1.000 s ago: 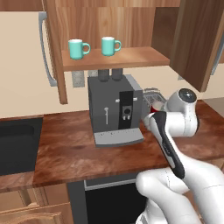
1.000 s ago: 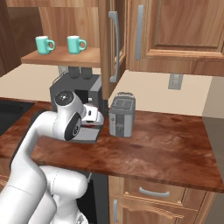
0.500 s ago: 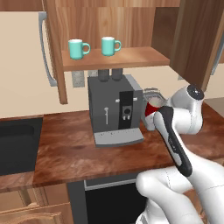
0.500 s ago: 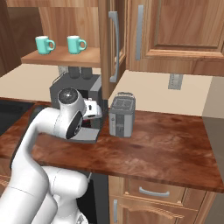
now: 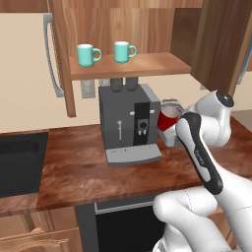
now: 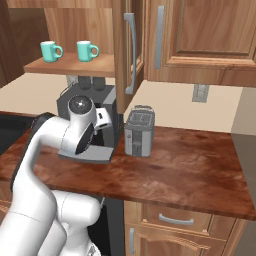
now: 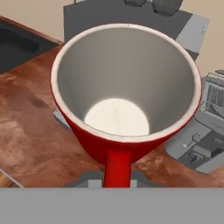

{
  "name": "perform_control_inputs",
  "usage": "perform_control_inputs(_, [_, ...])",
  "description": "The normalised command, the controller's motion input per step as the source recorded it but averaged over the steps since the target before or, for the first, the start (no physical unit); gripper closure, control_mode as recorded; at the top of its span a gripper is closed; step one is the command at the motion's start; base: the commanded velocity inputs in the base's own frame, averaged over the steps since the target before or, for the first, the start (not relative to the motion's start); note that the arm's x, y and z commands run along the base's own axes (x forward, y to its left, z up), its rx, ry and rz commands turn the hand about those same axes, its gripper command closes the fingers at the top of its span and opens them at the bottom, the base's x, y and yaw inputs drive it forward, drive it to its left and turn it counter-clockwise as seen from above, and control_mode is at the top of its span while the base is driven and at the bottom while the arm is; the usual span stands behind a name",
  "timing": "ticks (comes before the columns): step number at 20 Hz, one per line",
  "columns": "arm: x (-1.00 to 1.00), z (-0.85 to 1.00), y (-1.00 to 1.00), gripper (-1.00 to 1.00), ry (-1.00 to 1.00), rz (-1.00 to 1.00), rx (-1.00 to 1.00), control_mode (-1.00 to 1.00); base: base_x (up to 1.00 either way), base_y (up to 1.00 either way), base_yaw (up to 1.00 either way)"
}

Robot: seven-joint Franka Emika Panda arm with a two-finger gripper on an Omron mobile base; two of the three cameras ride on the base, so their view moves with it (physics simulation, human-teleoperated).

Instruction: Pick the mug on the counter and place it in the cabinet with the handle facing the right, like the mugs already inside.

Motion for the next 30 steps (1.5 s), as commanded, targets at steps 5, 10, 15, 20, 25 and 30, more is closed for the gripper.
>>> perform_control_inputs(5, [-0.07,0.2,0.19,1.0,-0.04,0.15,-0.04,-1.0,0.0,0.0,0.0])
perform_control_inputs(10, [-0.08,0.19,0.25,1.0,-0.03,0.14,-0.03,-1.0,0.0,0.0,0.0])
perform_control_inputs(15, [-0.11,0.26,0.19,1.0,-0.03,0.14,-0.03,-1.0,0.0,0.0,0.0])
perform_control_inputs(20, [-0.11,0.26,0.18,1.0,-0.04,0.14,-0.03,-1.0,0.0,0.0,0.0])
perform_control_inputs(25, [-0.1,0.24,0.15,1.0,-0.05,0.12,-0.03,-1.0,0.0,0.0,0.0])
perform_control_inputs(30, [-0.08,0.22,0.15,1.0,-0.04,0.07,-0.03,-1.0,0.0,0.0,0.0])
